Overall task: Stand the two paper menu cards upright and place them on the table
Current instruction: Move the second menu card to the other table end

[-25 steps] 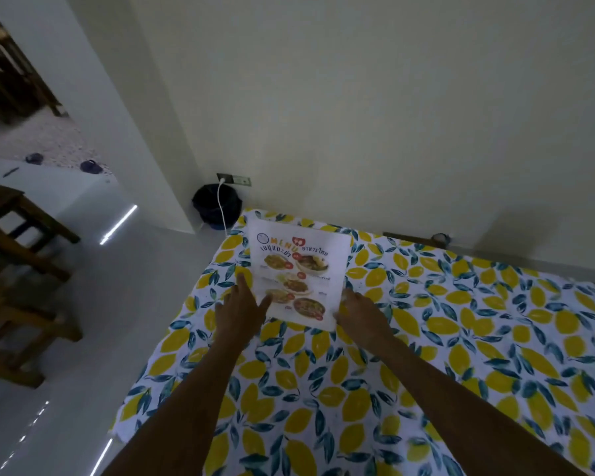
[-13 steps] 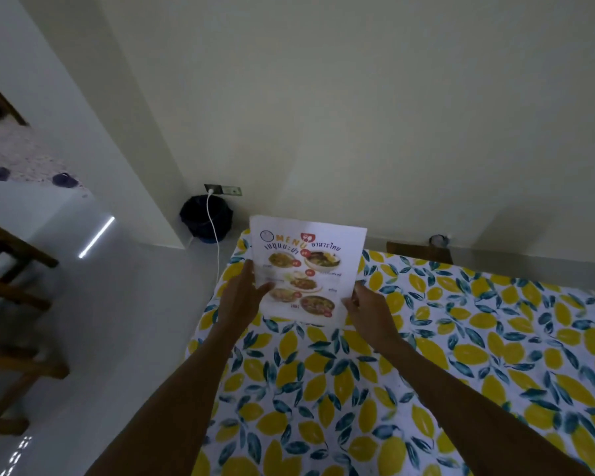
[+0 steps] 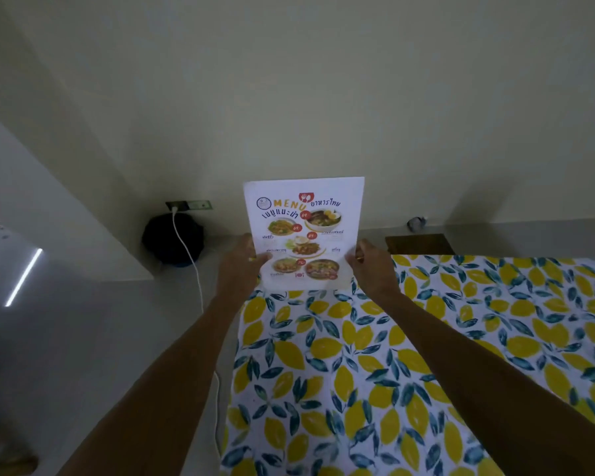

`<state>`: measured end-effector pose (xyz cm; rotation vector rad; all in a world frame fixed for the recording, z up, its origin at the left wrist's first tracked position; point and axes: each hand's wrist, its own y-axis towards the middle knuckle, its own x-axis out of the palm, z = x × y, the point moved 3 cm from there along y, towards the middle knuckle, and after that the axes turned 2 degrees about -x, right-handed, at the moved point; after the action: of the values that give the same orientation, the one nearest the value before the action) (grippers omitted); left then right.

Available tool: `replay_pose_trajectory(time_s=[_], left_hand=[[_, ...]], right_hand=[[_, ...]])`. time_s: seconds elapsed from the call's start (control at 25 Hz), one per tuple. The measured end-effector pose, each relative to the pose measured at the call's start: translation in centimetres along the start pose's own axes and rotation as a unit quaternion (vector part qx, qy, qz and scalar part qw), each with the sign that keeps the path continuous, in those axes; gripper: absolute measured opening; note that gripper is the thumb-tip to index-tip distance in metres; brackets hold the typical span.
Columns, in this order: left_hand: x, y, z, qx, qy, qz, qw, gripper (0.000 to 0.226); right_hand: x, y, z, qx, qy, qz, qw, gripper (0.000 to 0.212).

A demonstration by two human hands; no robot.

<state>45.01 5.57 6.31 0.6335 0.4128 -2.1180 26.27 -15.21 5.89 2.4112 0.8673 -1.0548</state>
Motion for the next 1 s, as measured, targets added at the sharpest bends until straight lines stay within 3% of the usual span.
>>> replay_pose_trajectory(time_s=[0.4, 0.56, 1.0], left_hand=[[-1.4, 5.5, -3.6, 0.005, -0.007, -0.004, 1.0, 0.033], [-0.8, 6.4, -3.9, 0.015, -0.025, -0.009, 1.0, 0.033], [0.1, 7.0, -4.3, 0.0, 0.036, -0.004, 0.999, 0.033]], right_hand=[[5.0, 3.9, -1.8, 0.034, -0.013, -0.018, 0.999, 0.028], [5.1, 4.9, -1.4, 0.04, -0.016, -0.006, 0.999, 0.018], [6.7, 4.7, 0.6, 0.034, -0.036, -0.023, 0.999, 0.025]])
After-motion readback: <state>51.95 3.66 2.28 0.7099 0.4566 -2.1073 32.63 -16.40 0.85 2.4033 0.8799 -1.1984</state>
